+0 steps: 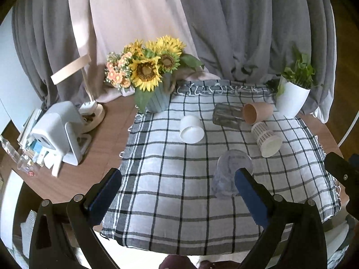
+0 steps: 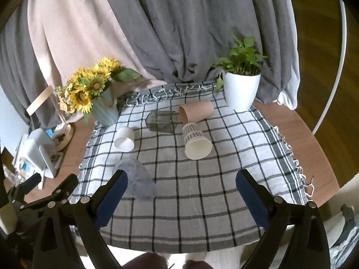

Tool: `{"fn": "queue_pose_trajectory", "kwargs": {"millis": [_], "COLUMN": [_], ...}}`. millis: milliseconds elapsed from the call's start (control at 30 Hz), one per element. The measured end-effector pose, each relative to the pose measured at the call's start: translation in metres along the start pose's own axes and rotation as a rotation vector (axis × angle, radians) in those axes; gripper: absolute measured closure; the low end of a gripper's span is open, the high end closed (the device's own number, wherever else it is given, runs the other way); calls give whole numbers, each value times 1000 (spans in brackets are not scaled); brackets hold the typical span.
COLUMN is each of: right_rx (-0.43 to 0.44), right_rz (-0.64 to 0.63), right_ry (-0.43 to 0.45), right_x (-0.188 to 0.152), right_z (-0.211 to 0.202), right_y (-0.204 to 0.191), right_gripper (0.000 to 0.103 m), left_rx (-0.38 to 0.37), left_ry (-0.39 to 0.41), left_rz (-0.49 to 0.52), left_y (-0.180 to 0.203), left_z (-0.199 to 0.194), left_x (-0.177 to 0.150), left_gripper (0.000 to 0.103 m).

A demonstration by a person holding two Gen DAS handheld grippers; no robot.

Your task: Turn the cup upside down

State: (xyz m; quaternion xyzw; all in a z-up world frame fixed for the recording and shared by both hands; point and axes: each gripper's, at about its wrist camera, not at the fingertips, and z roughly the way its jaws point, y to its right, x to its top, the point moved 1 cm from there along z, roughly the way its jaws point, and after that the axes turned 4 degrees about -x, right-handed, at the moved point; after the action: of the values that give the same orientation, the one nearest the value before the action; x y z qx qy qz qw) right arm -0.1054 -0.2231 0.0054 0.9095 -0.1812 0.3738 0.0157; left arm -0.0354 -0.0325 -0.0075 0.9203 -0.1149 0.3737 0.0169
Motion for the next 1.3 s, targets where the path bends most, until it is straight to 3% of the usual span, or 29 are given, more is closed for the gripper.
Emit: {"fn": "queue_pose_trajectory", "kwargs": {"millis": [1300], "right_rx": [2], "right_rz": [-25], "right_ry": [18], "right_x": [2], "right_z": [-7], "right_y": [-6], "right_gripper": [4], "left_rx": [-12], "left_ry": [1], "left_rz": [-8], "left_y": [-1], "left_z": [1], "left_x": [1], "left_gripper": [0]}}
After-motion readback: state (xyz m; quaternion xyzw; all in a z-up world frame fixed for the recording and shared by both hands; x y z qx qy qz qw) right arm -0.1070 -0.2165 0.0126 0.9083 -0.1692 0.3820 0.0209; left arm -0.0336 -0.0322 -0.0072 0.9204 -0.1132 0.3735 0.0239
